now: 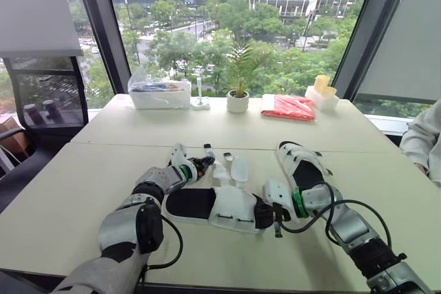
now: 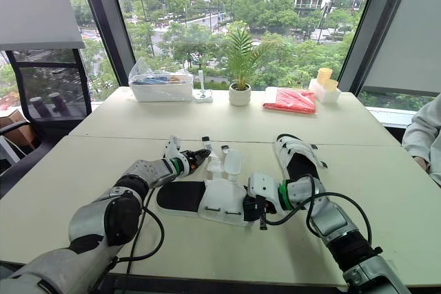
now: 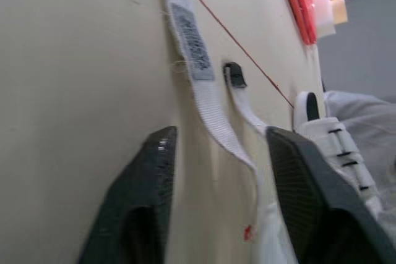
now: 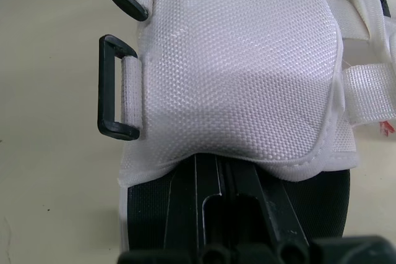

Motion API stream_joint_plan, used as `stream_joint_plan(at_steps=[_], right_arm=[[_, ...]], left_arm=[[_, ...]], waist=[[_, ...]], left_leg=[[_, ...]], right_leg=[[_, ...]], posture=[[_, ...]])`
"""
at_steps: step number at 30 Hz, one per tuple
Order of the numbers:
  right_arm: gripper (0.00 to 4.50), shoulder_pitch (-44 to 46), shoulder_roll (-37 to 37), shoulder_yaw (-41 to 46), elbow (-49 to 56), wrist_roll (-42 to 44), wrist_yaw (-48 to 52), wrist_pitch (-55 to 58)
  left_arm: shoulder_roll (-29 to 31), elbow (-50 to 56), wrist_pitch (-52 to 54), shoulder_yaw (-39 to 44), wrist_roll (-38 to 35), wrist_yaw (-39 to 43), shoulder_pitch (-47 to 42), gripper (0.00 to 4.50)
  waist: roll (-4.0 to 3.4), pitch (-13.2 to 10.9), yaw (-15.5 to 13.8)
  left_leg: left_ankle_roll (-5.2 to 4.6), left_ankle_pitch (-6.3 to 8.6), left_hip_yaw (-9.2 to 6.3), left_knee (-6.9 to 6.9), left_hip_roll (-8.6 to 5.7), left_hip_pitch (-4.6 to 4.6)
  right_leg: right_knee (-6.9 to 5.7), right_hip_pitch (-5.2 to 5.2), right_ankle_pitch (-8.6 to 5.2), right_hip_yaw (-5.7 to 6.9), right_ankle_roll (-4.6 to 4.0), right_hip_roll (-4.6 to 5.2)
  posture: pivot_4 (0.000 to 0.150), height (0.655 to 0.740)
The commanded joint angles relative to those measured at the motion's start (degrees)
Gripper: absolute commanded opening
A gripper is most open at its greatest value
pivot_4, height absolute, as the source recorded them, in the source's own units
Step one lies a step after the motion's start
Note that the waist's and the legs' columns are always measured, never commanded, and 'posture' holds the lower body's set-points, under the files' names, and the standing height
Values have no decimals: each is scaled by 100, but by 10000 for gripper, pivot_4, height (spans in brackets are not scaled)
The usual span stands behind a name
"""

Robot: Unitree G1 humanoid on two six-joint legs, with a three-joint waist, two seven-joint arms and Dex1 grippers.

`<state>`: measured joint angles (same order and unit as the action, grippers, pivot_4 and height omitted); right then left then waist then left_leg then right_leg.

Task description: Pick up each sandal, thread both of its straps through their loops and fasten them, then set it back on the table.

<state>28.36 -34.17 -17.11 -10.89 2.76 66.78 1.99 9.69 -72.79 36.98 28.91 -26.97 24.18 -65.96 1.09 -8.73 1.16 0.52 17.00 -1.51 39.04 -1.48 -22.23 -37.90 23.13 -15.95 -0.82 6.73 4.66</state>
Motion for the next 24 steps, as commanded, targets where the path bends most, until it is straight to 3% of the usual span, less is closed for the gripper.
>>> stream_joint_plan(at_steps=[1,17,24], right_arm=[[0,-140,2,-304,-235,-341,3,59],[0,-215,-17,-278,-184,-458,-102,26],[0,-236,-42,-276,-116,-460,-138,67]], left_arm=[[112,-20,175,-75,84,56,72,44039],[-553,-274,-679,-85,298,-246,-168,44836],[-583,-317,-787,18,219,-221,-174,12300]], waist=[[-2,4,0],[-1,10,-37],[2,8,-19]], left_leg=[[0,0,0,0,0,1],[0,1,-3,-33,2,80],[1,1,0,-58,1,76]], right_leg=[[0,-1,0,0,0,0],[63,-94,0,4,-1,2],[71,-79,0,3,0,3]], posture=[[1500,7374],[1500,7374],[1500,7374]])
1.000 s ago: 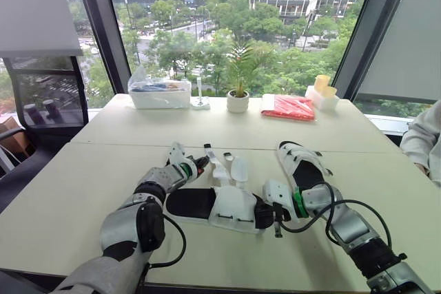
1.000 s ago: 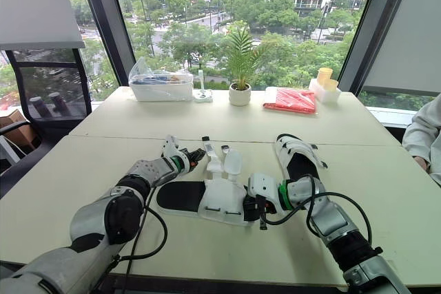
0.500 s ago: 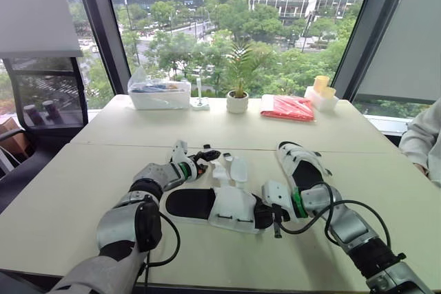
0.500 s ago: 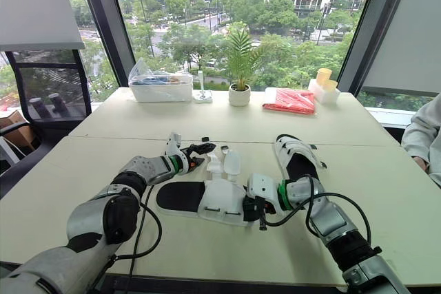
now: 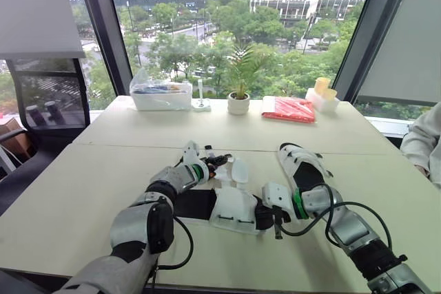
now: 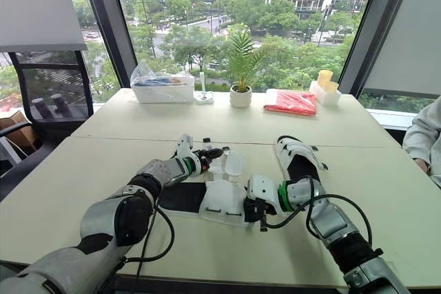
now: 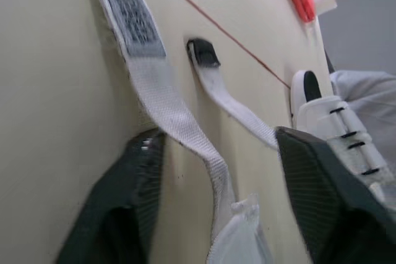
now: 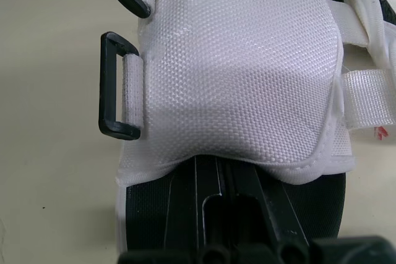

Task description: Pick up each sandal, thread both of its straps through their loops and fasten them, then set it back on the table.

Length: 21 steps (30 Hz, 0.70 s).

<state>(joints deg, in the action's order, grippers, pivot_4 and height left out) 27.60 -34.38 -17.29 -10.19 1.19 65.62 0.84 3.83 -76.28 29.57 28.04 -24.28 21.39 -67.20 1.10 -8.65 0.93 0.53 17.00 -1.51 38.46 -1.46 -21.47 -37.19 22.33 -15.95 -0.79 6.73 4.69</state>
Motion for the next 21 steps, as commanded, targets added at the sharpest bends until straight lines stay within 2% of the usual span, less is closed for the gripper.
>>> stream_joint_plan(at_steps=[1,2,3,8,12,16,17,21], right_arm=[[0,-158,-23,-261,-185,-303,-19,183],[0,-155,-23,-264,-186,-304,-18,182],[0,-157,-24,-269,-180,-303,-15,185],[0,-156,-22,-293,-171,-309,-2,174],[0,-165,-23,-299,-157,-313,-8,170],[0,-179,-37,-283,-150,-296,-1,168],[0,-181,-44,-278,-155,-293,3,162],[0,-185,-72,-263,-180,-281,20,144]], left_arm=[[8,34,-46,152,-96,89,-58,7471],[16,40,-53,186,-122,135,-65,2269],[29,52,-67,220,-142,202,-71,1073],[200,149,-116,481,-337,617,-107,1073],[377,460,-261,166,-169,1670,-141,1073],[344,1898,-1274,-1123,497,3300,415,1073],[332,2402,-1526,-1401,600,3515,673,1073],[509,4185,-3976,-2610,1577,3840,1941,1073]], waist=[[1,-1,6],[1,-1,8],[1,-1,9],[1,-1,14],[3,-3,13],[2,-3,15],[-1,-2,20],[-2,-2,11]], left_leg=[[2,-1,0,-9,0,0],[4,-3,2,-17,-1,0],[5,-3,2,-22,-1,1],[7,-4,2,-26,0,1],[8,-5,2,-27,0,1],[13,-7,4,-30,0,1],[14,-8,5,-32,0,2],[43,-22,10,-46,9,3]], right_leg=[[3,4,0,0,0,0],[4,8,0,-1,0,1],[5,10,0,-1,0,1],[7,12,0,-1,0,1],[7,12,0,0,0,1],[12,9,0,-1,-1,0],[12,10,0,-2,-2,0],[23,13,3,-21,-10,10]], posture=[[1500,7374],[1500,7374],[1500,7374],[1500,7374],[1500,7374],[1500,7374],[1500,7374],[1500,7374]])
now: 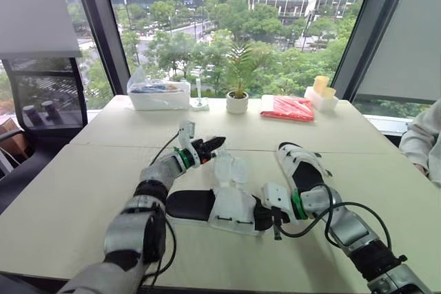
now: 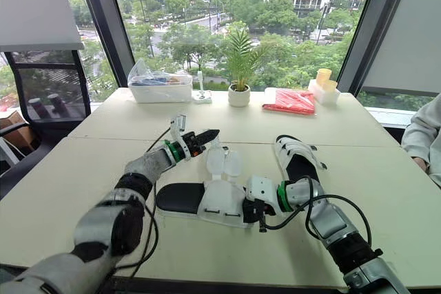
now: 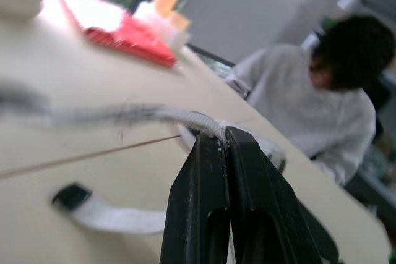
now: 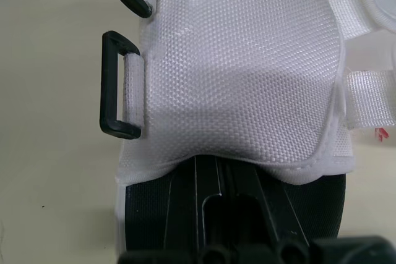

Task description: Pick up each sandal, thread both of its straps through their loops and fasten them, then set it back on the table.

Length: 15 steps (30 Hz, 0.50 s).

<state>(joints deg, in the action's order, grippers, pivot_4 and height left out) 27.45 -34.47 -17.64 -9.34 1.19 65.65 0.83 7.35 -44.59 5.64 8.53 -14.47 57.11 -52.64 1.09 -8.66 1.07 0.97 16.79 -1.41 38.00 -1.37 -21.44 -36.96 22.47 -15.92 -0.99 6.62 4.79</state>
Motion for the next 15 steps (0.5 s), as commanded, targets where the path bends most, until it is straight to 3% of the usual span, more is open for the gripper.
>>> stream_joint_plan(at_steps=[1,5,10,12,15], right_arm=[[0,-168,-68,-227,-279,-282,20,135],[0,-186,-79,-229,-290,-281,33,115],[0,-157,-40,-248,-343,-290,20,95],[0,-136,-23,-251,-366,-288,15,87],[0,-99,-7,-259,-424,-300,17,50]], left_arm=[[233,1201,-2071,-832,764,288,684,1073],[698,1393,-5026,-1402,1347,374,1419,1073],[1411,491,-8952,-1931,1737,90,1770,1073],[1669,206,-9702,-2218,2250,-54,1791,1073],[1932,144,-9814,-2315,3601,-409,1837,1073]], waist=[[0,0,-6],[-2,1,-29],[-19,12,-22],[-23,15,-24],[-23,15,-28]], left_leg=[[0,1,1,-1,2,-1],[-17,10,1,-7,12,-3],[-22,12,2,-22,21,-3],[-23,12,4,-31,21,-3],[-28,13,6,-35,20,-3]], right_leg=[[6,2,2,-1,-3,1],[42,-5,16,5,-25,3],[73,-10,24,10,-38,6],[78,-8,24,9,-38,8],[81,-8,24,10,-38,9]], posture=[[1500,7374],[1500,7374],[1500,7374],[1500,7374],[1500,7374]])
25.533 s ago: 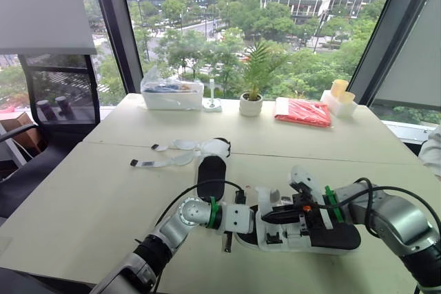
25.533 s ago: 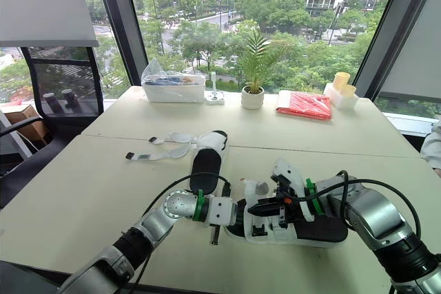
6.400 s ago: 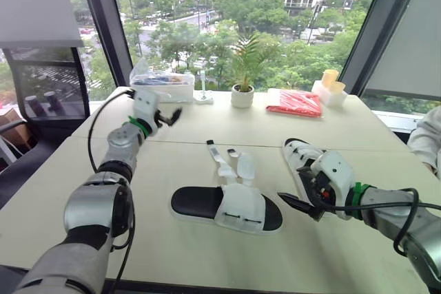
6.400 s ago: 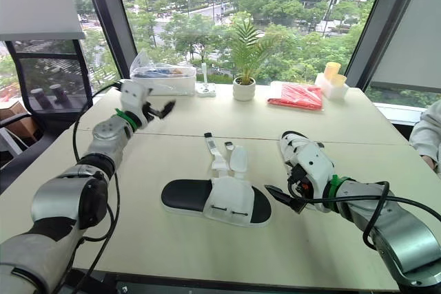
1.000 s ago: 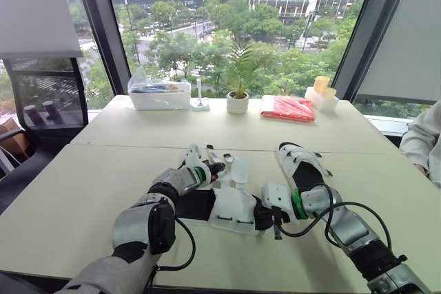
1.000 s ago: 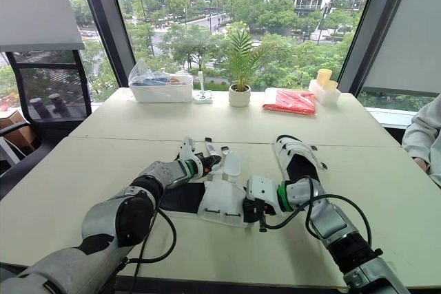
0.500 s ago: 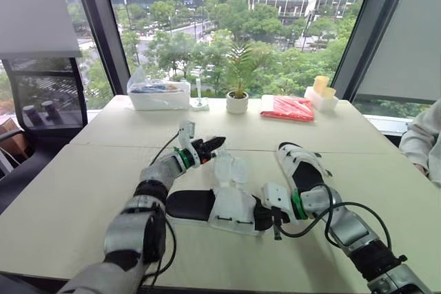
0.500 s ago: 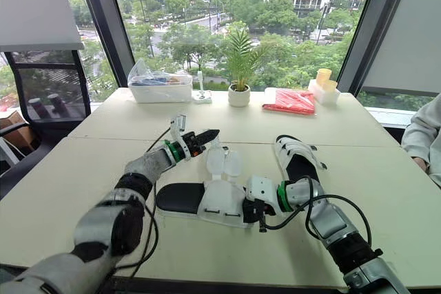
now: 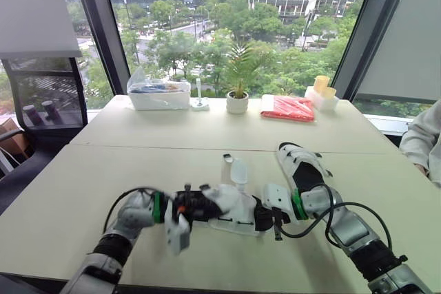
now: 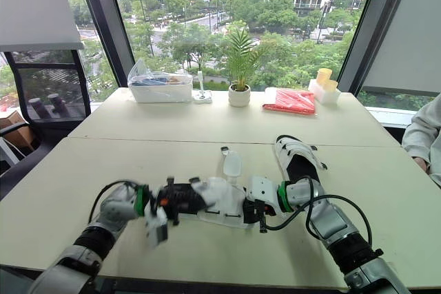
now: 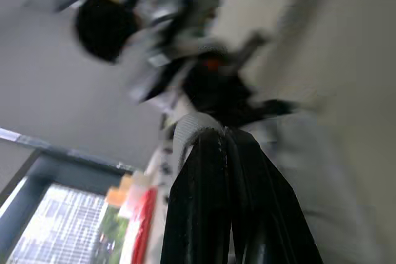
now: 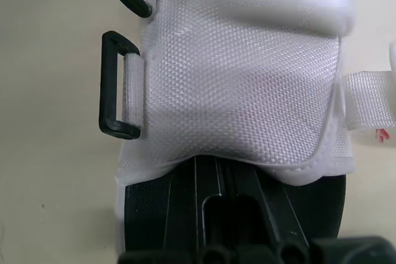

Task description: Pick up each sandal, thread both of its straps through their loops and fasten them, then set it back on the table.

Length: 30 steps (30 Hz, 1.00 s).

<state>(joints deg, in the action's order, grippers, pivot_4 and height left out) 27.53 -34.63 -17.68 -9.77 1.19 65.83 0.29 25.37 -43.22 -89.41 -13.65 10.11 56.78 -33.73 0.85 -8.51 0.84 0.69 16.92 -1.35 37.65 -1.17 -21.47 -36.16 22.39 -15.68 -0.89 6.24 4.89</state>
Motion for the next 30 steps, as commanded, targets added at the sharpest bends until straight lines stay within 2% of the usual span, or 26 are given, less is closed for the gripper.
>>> stream_joint_plan(at_steps=[1,4,6,8,10,13,15,18,19,21,25,28,30], right_arm=[[0,-96,12,-256,-399,-302,4,92],[0,-69,18,-247,-451,-295,16,74],[0,-66,32,-259,-473,-307,5,61],[0,-61,58,-272,-480,-311,-11,62],[0,-49,80,-286,-485,-312,-30,65],[0,-33,100,-290,-494,-309,-47,66],[0,-24,103,-292,-506,-311,-56,54],[0,-22,101,-285,-511,-319,-58,40],[0,-22,100,-284,-513,-321,-56,36],[0,-22,98,-286,-518,-325,-52,28],[0,-12,108,-292,-528,-333,-51,22],[0,-5,120,-296,-527,-338,-43,20],[0,-11,114,-293,-516,-333,-37,22]], left_arm=[[181,-15,-309,-75,1607,-571,-78,1073],[353,90,-309,-133,3047,-1397,-192,1073],[471,189,-247,-172,4357,-2058,-298,1073],[653,334,71,-489,5460,-3097,-413,1073],[850,414,643,-1038,6313,-4465,-556,1073],[1065,339,1279,-1816,7066,-6315,-794,1073],[1104,23,1459,-2069,7087,-7046,-923,1073],[1129,-471,1349,-2238,6710,-7503,-1099,1073],[1143,-613,1170,-2229,6488,-7545,-1134,3477],[1194,-759,841,-2253,6201,-7658,-1171,8610],[1265,-1103,252,-2344,5650,-7581,-1213,28057],[1104,-2231,-217,-2473,4738,-6955,-1360,43032],[819,-3267,-299,-2370,4046,-6243,-1474,43032]], waist=[[2,1,-4],[-6,11,0],[-21,31,-3],[-37,57,-2],[-56,85,-3],[-95,123,-10],[-101,128,-14],[-108,133,-18],[-109,133,-15],[-101,129,-12],[-84,122,0],[-57,109,-5],[-56,108,-2]], left_leg=[[-2,1,0,0,0,0],[-5,1,0,0,0,2],[-10,4,2,-1,0,3],[-11,4,4,-2,0,10],[-13,4,6,-2,2,16],[-19,6,7,-4,3,46],[-21,7,15,-23,1,104],[-23,8,16,-42,1,158],[-23,8,16,-42,2,160],[-22,8,17,-42,2,158],[-22,8,17,-42,4,110],[-23,8,20,-47,6,107],[-23,8,21,-47,5,109]], right_leg=[[0,-1,0,1,0,0],[0,-3,0,3,1,-2],[0,-4,0,3,1,-3],[-1,-12,1,3,1,-6],[-3,-19,0,1,2,-12],[-3,-50,-1,2,6,-20],[2,-95,-4,3,9,-22],[8,-142,-13,3,18,-21],[8,-143,-13,3,19,-22],[7,-140,-13,2,19,-21],[4,-90,-12,2,18,-20],[7,-83,-12,4,17,-17],[9,-86,-12,6,17,-13]], posture=[[1500,7374],[1500,7374],[1500,7374],[1500,7374],[1500,7374],[1500,7374],[1500,7374],[1500,7374],[1500,7374],[1500,7374],[1500,7374],[1500,7374],[1500,7374]])
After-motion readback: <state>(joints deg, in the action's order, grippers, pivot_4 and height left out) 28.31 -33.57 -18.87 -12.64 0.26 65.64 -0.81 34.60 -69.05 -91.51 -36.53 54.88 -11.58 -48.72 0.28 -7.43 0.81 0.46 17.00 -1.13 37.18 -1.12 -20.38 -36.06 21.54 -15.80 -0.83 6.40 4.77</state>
